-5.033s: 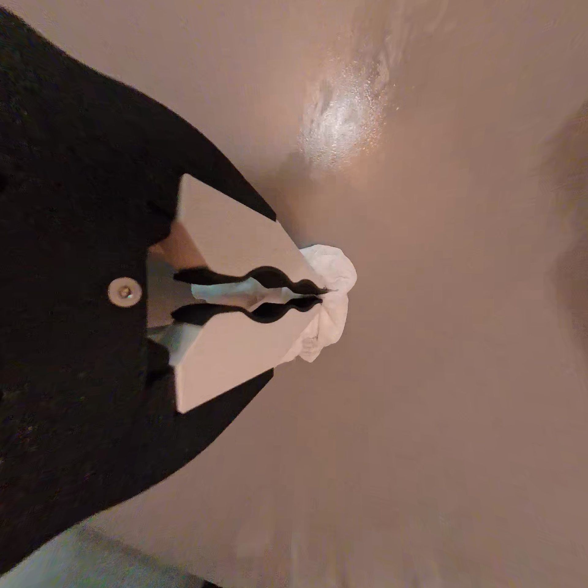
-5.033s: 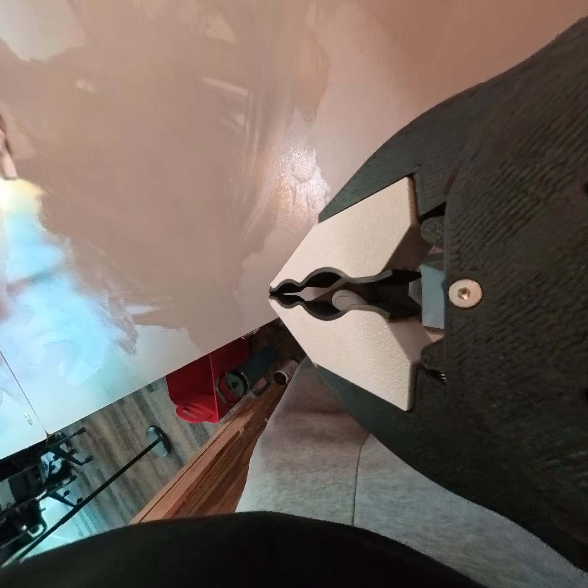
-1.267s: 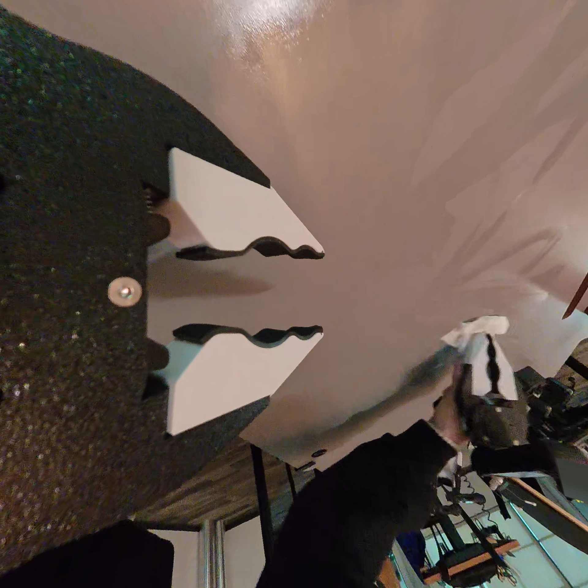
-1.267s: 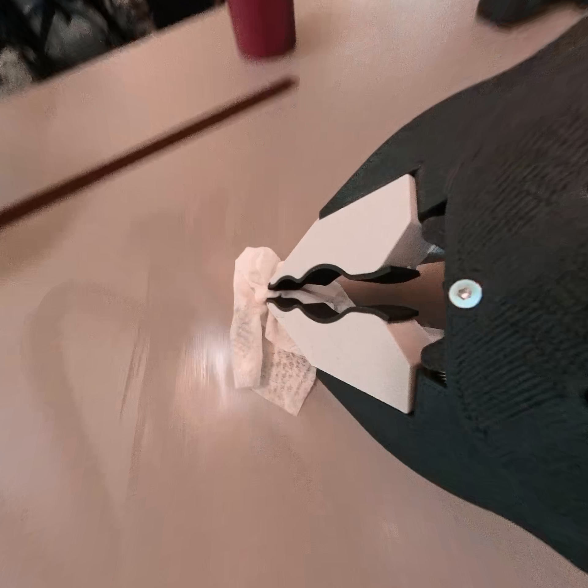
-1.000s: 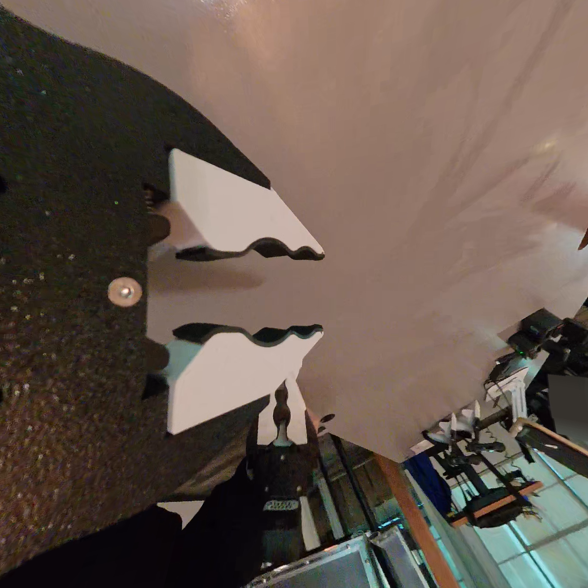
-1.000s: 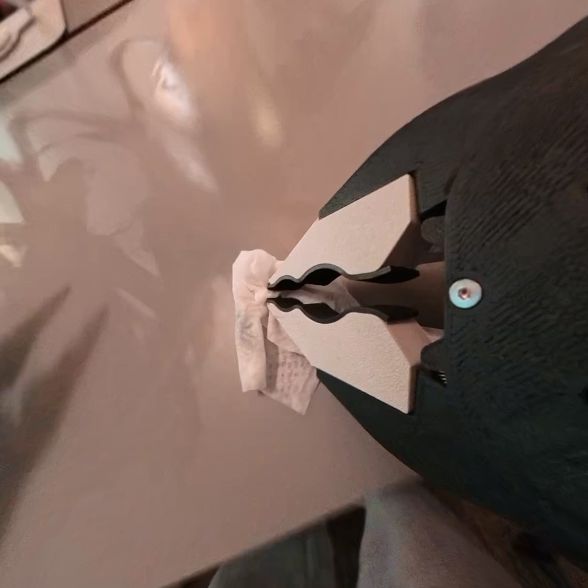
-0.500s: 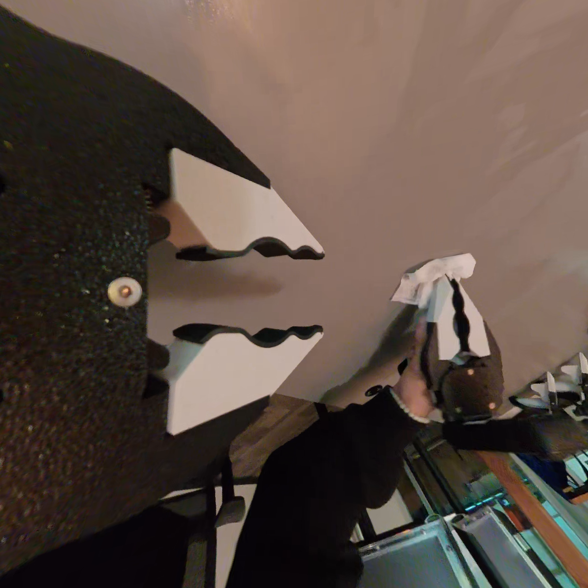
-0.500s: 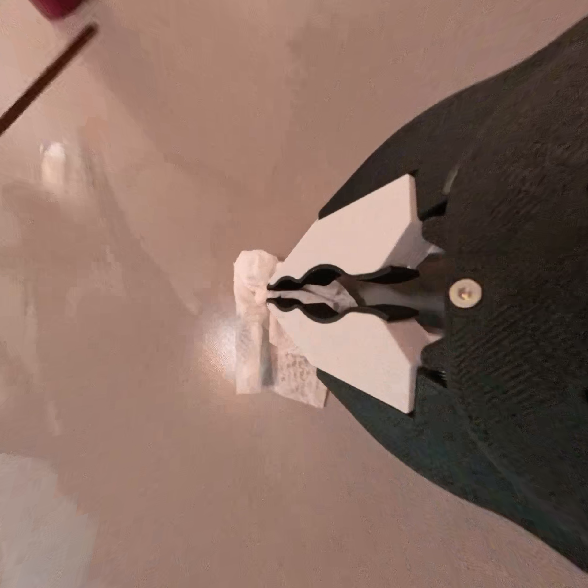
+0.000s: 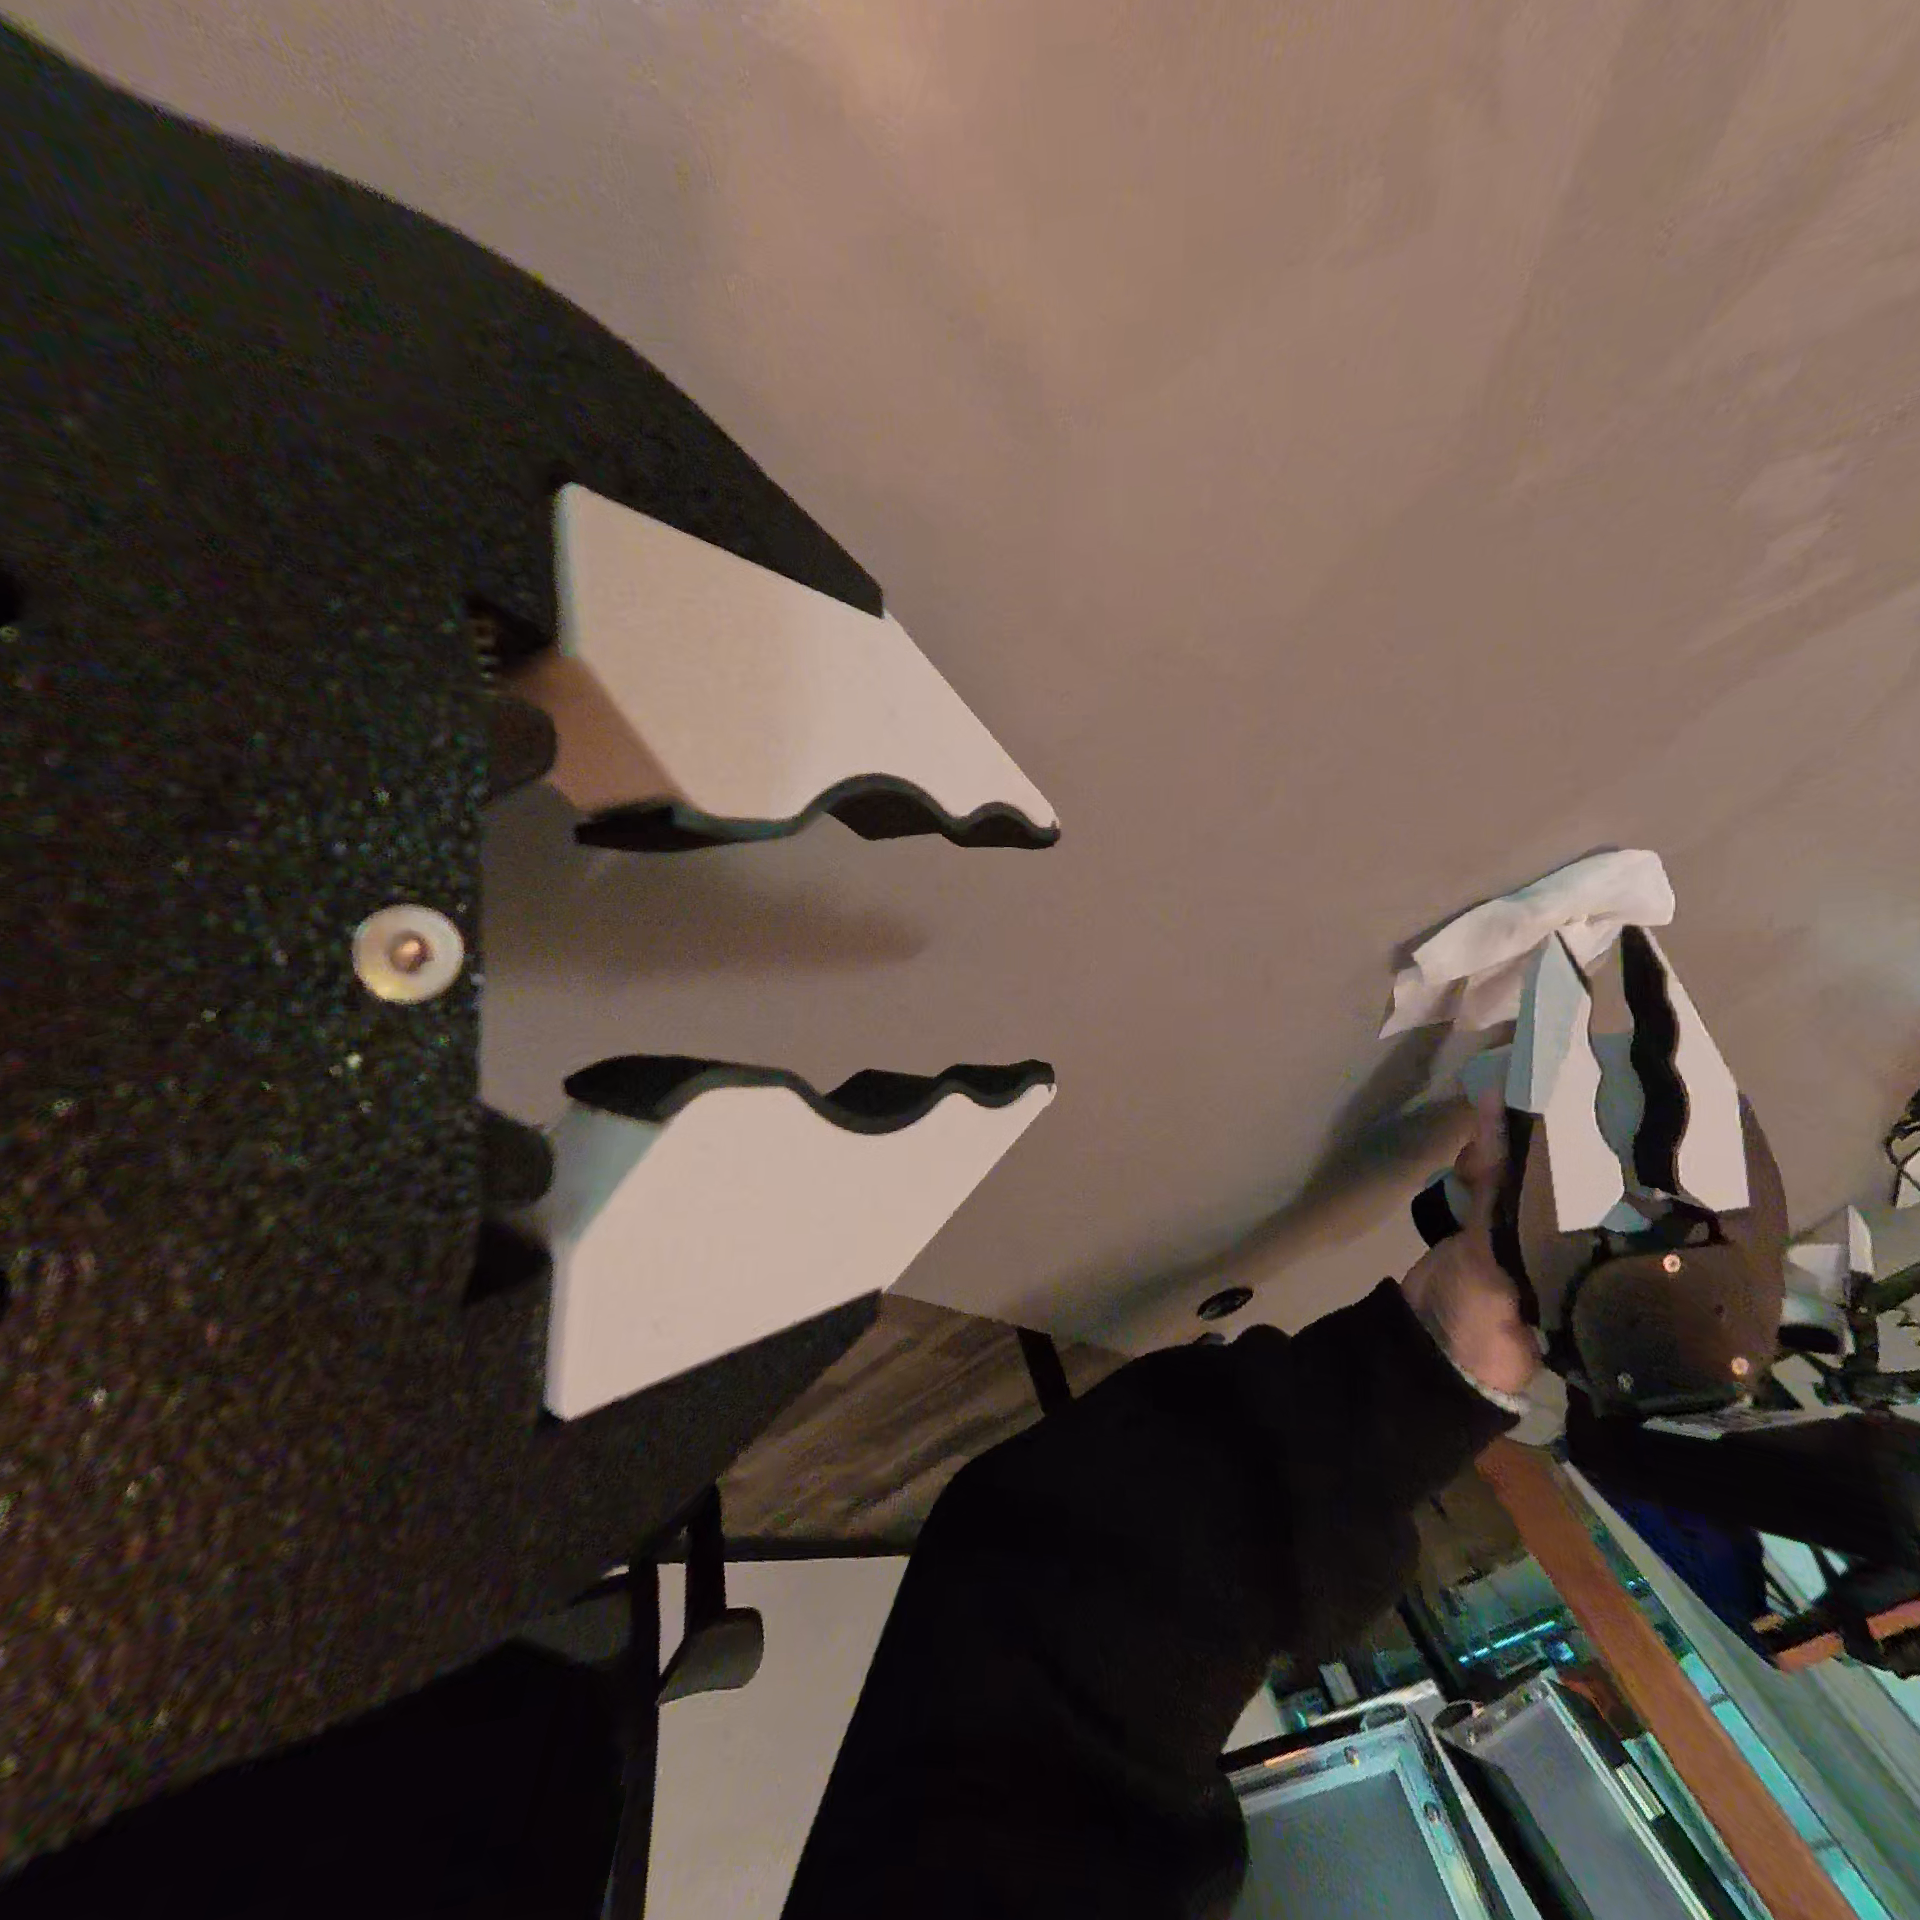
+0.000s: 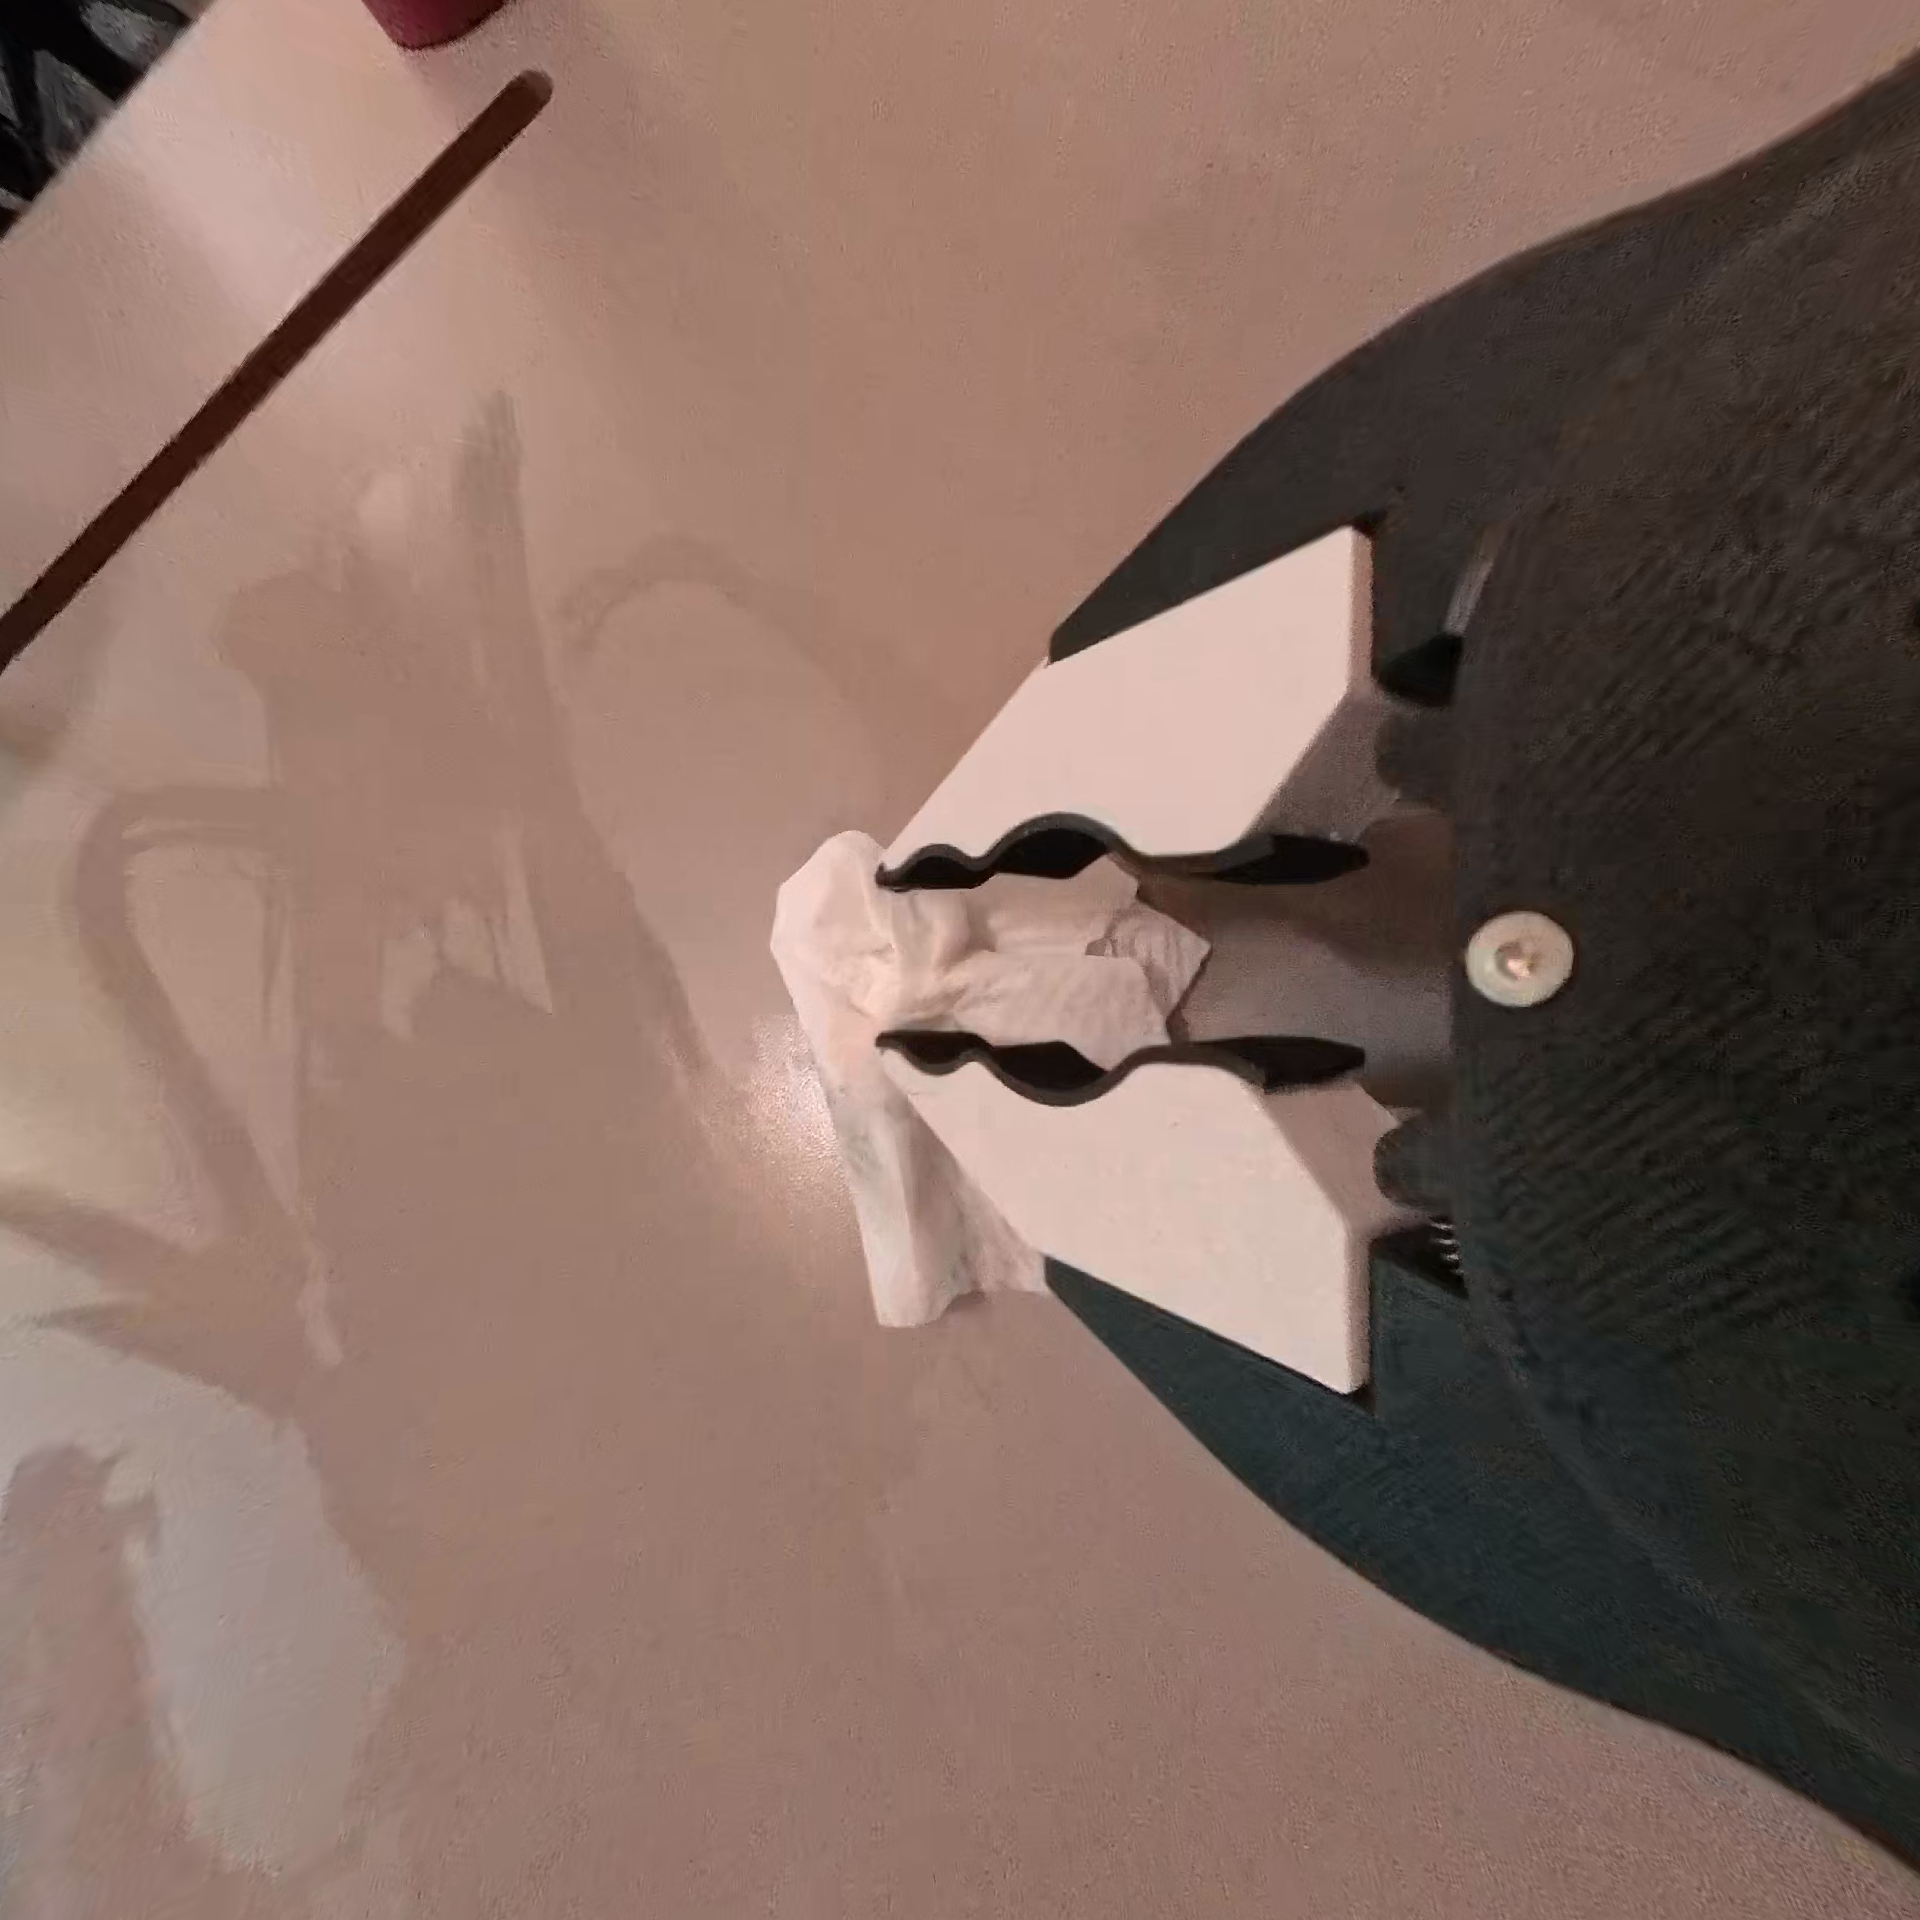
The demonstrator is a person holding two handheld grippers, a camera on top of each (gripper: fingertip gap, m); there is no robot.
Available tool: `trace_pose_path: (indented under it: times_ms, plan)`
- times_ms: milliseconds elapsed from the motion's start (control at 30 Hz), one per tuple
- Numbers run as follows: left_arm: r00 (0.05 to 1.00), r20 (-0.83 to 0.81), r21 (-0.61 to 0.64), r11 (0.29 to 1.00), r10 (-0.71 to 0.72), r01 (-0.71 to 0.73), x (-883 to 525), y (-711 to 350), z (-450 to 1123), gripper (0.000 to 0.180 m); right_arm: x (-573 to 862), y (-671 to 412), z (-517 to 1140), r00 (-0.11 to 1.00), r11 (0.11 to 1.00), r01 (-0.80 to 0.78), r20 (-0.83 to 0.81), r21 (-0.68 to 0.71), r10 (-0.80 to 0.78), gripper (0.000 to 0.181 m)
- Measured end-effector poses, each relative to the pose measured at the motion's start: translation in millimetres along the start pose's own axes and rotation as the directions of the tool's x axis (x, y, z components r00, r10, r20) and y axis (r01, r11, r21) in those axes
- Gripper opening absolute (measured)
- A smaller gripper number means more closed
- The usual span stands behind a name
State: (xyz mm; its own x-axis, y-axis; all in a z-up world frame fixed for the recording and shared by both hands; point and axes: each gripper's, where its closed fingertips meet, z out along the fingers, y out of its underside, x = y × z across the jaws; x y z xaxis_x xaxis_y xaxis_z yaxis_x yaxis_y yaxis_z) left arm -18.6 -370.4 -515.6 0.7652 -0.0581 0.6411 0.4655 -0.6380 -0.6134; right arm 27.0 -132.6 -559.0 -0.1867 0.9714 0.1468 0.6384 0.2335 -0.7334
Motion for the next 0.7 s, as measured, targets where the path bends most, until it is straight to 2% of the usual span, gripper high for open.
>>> trace_pose_path:
  times_ms: [67,133,267,333,400,467,500,567,633,700]
  plan:
    - [1.000,0.005,0.005,1.000,-0.012,0.012,-2,2,-3,0.040,-1,7,9,0.999,0.998,0.042,0.011,-0.040,-0.042,0.022]
    - [1.000,0.012,0.015,1.000,-0.024,0.024,-5,3,-5,0.040,-1,4,14,0.995,0.994,0.099,-0.015,-0.037,-0.099,0.006]
    - [0.999,0.011,0.029,0.999,-0.043,0.042,-6,3,-5,0.039,31,4,21,0.953,0.976,0.180,-0.222,-0.121,-0.203,0.003]
    - [0.999,0.009,0.027,0.999,-0.046,0.045,-5,4,-4,0.039,62,10,23,0.934,0.983,0.131,-0.317,-0.132,-0.167,0.003]
    - [0.999,0.006,0.028,0.999,-0.041,0.041,-3,4,-3,0.039,56,8,24,0.976,0.994,0.016,-0.212,-0.107,-0.039,0.003]
    - [0.999,0.004,0.032,0.999,-0.039,0.039,-1,5,-4,0.039,-7,-4,23,0.994,0.996,-0.062,0.090,-0.056,0.067,0.003]
    - [0.999,0.002,0.036,0.998,-0.042,0.042,0,5,-5,0.039,-36,-7,20,0.979,0.996,-0.080,0.184,-0.049,0.087,0.003]
    - [0.998,-0.004,0.042,0.998,-0.055,0.055,-1,5,-7,0.039,-39,-4,15,0.991,0.999,0.025,0.134,-0.041,-0.019,0.003]
    - [0.998,-0.002,0.043,0.997,-0.061,0.061,-3,5,-8,0.039,-13,1,16,0.988,0.994,-0.084,0.126,-0.072,0.092,0.003]
    - [0.999,0.009,0.039,0.998,-0.050,0.050,-5,5,-11,0.039,42,11,19,0.980,0.979,-0.198,-0.006,-0.045,0.198,0.003]
